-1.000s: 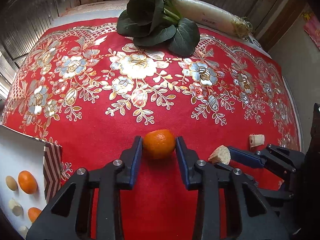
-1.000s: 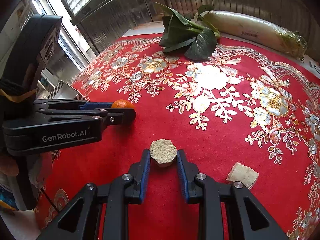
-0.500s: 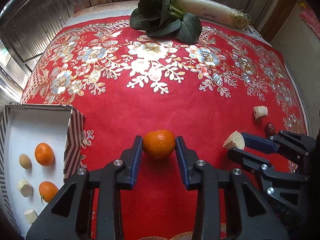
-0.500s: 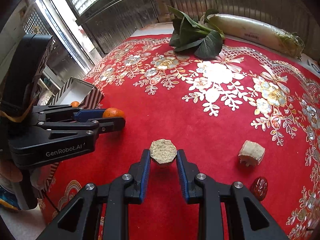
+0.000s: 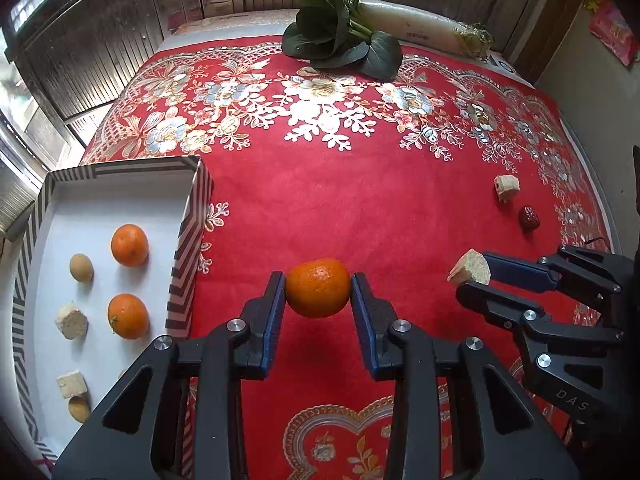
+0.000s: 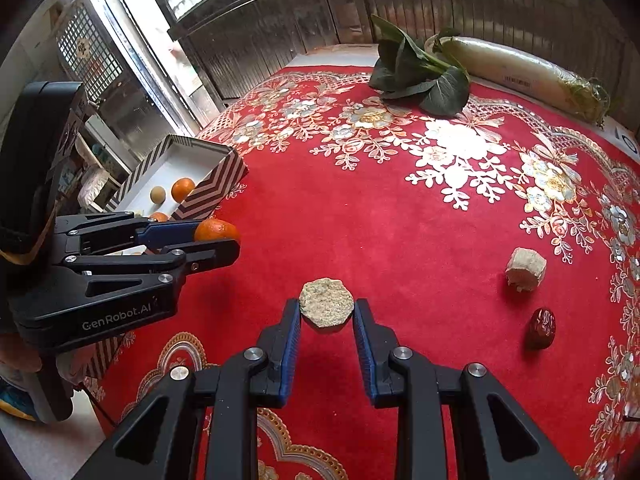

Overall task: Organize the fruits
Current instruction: 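Carry the orange and round cake piece over the tray with both tools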

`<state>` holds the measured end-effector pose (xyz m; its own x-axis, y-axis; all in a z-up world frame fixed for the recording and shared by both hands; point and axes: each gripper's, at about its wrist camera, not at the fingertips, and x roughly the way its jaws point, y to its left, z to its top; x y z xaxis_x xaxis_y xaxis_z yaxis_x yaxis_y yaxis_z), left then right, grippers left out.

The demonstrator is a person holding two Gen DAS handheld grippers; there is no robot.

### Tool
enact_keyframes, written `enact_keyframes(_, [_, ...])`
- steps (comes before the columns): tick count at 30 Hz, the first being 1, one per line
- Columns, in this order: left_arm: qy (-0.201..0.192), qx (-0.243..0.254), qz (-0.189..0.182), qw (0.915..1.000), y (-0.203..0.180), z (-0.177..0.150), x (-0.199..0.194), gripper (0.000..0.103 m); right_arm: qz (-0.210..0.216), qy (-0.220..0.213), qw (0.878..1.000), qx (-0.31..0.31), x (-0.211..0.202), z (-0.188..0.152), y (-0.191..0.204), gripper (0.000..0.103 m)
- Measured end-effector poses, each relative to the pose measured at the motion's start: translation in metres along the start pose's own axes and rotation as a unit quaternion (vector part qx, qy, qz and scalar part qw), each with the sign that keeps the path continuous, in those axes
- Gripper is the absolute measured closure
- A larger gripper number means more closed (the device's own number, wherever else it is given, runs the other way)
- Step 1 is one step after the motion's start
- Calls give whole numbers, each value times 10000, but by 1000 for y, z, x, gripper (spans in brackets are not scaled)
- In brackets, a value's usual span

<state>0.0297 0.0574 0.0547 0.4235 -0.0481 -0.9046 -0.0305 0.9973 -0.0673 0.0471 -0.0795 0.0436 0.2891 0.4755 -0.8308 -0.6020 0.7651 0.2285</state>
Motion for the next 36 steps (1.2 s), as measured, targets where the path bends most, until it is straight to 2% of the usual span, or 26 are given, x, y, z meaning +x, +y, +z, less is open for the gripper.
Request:
enact_keyframes(17, [-296,-321,207,9988,37,-31,-37,71,58,61,9983,-570,-7,1,56,77])
enact_keyframes(36, [-449,-645,460,9958,73,-52,-58,71,252,174,9937,-1083,-1,7,107,77])
